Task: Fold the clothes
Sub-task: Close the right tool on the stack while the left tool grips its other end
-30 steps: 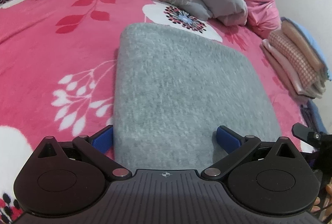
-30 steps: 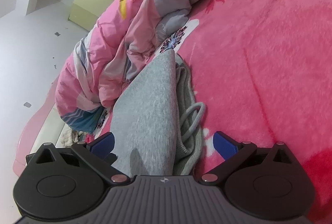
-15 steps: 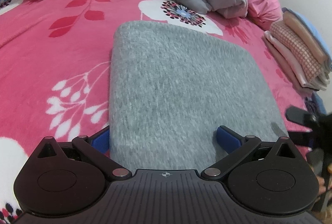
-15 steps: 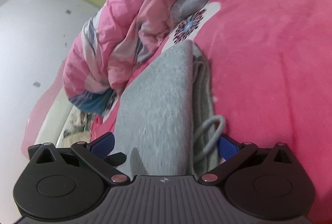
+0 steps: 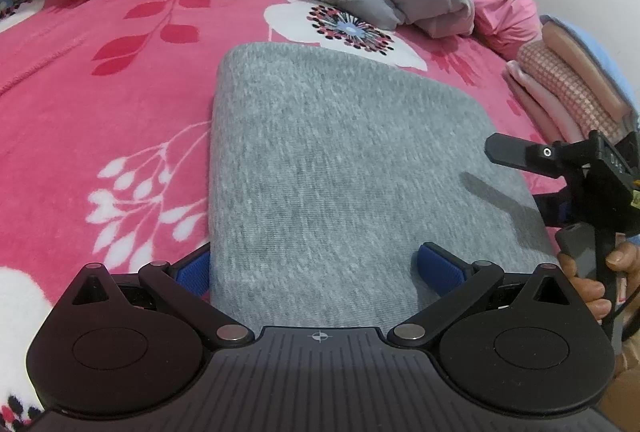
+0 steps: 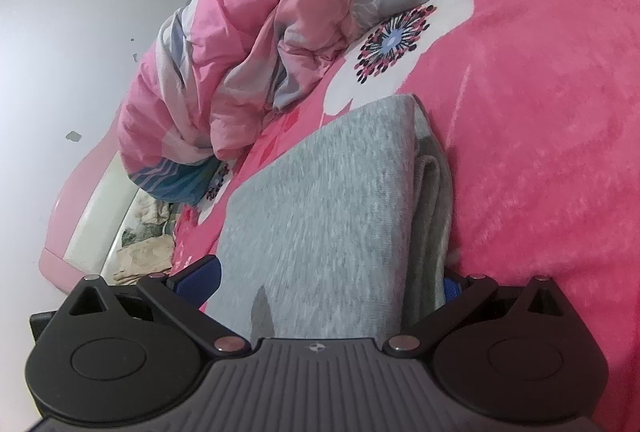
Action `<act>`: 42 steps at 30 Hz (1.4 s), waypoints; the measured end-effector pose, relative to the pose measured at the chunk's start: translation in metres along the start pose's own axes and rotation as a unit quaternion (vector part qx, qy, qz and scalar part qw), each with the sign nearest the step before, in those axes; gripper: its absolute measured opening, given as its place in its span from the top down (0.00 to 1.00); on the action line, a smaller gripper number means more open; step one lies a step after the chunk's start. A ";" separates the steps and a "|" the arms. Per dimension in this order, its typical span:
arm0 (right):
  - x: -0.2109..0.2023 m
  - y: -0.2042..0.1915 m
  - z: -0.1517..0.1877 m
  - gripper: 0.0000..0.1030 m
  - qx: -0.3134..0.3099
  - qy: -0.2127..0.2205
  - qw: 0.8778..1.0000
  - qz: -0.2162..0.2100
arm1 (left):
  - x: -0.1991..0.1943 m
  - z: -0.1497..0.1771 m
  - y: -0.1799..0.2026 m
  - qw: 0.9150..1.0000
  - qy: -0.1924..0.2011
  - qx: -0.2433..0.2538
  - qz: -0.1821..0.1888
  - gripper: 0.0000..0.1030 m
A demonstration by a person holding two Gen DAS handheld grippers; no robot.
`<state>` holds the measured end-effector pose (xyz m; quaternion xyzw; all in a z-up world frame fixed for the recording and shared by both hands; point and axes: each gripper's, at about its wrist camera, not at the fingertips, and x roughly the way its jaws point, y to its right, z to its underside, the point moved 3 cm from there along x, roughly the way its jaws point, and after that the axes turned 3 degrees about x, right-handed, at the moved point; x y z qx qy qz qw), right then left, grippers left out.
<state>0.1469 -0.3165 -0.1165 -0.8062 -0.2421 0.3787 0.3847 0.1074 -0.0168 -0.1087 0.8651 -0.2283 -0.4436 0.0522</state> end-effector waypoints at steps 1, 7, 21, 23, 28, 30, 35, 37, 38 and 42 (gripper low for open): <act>-0.001 0.000 0.001 0.00 -0.003 0.001 1.000 -0.001 | 0.000 0.000 0.000 1.000 0.001 0.000 0.001 0.00; -0.002 0.001 0.003 0.00 -0.009 0.003 1.000 -0.001 | -0.001 0.001 -0.002 1.000 0.004 0.000 0.007 0.00; 0.003 -0.007 0.003 0.00 -0.019 -0.011 0.999 0.031 | 0.000 0.002 -0.004 1.000 0.009 -0.002 0.016 0.00; 0.004 -0.007 0.001 0.00 -0.012 -0.014 0.999 0.032 | 0.000 0.002 -0.005 1.000 0.009 -0.002 0.018 0.00; 0.006 -0.010 0.000 0.00 -0.012 -0.024 0.999 0.040 | 0.001 0.002 -0.006 1.000 0.010 -0.002 0.022 0.00; 0.006 -0.012 0.002 0.01 -0.015 -0.034 0.998 0.043 | 0.001 0.002 -0.006 1.000 0.011 -0.003 0.025 0.00; -0.004 -0.008 0.008 0.21 0.003 -0.058 0.998 0.036 | 0.001 0.002 -0.010 0.999 0.015 -0.006 0.036 0.00; -0.008 -0.003 0.009 0.32 0.014 -0.064 0.997 0.029 | 0.000 0.003 -0.013 0.999 0.020 -0.012 0.045 0.00; -0.010 -0.001 0.010 0.32 0.019 -0.067 0.997 0.027 | 0.001 0.002 -0.015 0.998 0.022 -0.015 0.052 0.00; -0.001 0.003 0.005 0.32 0.026 -0.083 0.996 0.017 | 0.006 -0.002 -0.025 0.995 0.028 -0.033 0.088 0.01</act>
